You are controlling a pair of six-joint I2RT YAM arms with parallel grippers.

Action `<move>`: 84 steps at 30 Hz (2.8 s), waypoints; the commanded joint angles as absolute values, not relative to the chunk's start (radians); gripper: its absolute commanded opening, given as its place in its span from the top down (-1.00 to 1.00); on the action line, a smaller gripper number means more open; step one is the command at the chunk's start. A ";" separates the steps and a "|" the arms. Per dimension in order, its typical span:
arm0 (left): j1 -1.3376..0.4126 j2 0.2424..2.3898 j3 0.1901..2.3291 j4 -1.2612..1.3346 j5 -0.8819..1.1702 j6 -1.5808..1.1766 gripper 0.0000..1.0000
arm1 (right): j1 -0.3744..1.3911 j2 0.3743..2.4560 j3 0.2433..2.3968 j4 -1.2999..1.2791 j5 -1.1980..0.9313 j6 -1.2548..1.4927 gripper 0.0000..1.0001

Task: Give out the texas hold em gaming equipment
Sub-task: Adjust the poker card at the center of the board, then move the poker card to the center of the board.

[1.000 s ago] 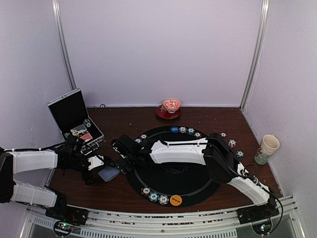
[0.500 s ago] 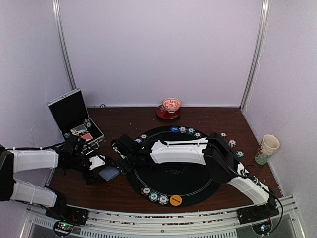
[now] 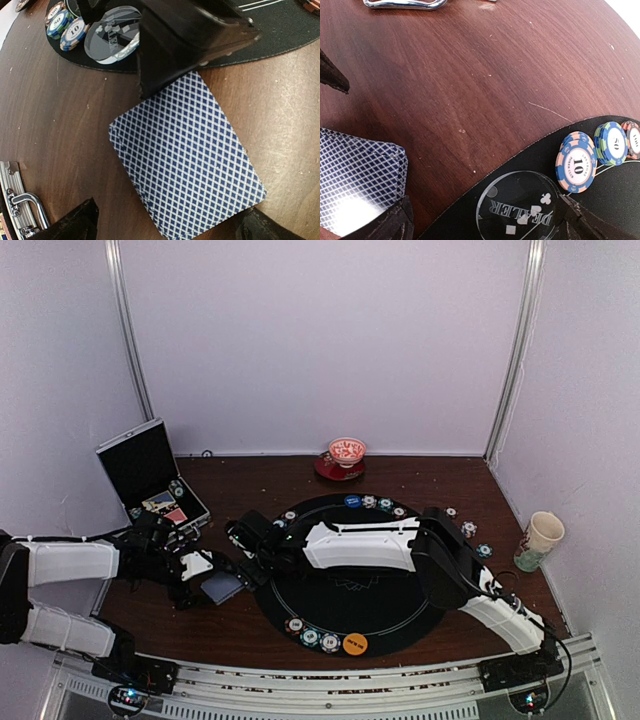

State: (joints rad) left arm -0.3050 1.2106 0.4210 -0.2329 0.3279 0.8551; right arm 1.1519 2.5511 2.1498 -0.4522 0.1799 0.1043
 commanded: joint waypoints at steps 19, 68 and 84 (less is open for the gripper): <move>-0.309 1.048 0.393 -0.332 0.198 0.885 -0.96 | 1.150 2.451 2.113 -0.461 0.240 0.136 -1.00; -0.468 1.459 0.796 -0.533 0.185 0.429 -0.96 | 1.142 1.919 1.443 -0.253 0.386 0.350 -1.00; -0.469 1.542 0.966 -0.689 0.256 0.358 -0.96 | 1.139 1.922 1.430 -0.258 0.415 0.343 -1.00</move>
State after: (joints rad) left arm -0.4622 1.4895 0.9134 -0.6155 0.2012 0.3859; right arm 1.1431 1.9373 1.4311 -0.2619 0.3767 0.3450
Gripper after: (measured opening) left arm 0.979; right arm 0.997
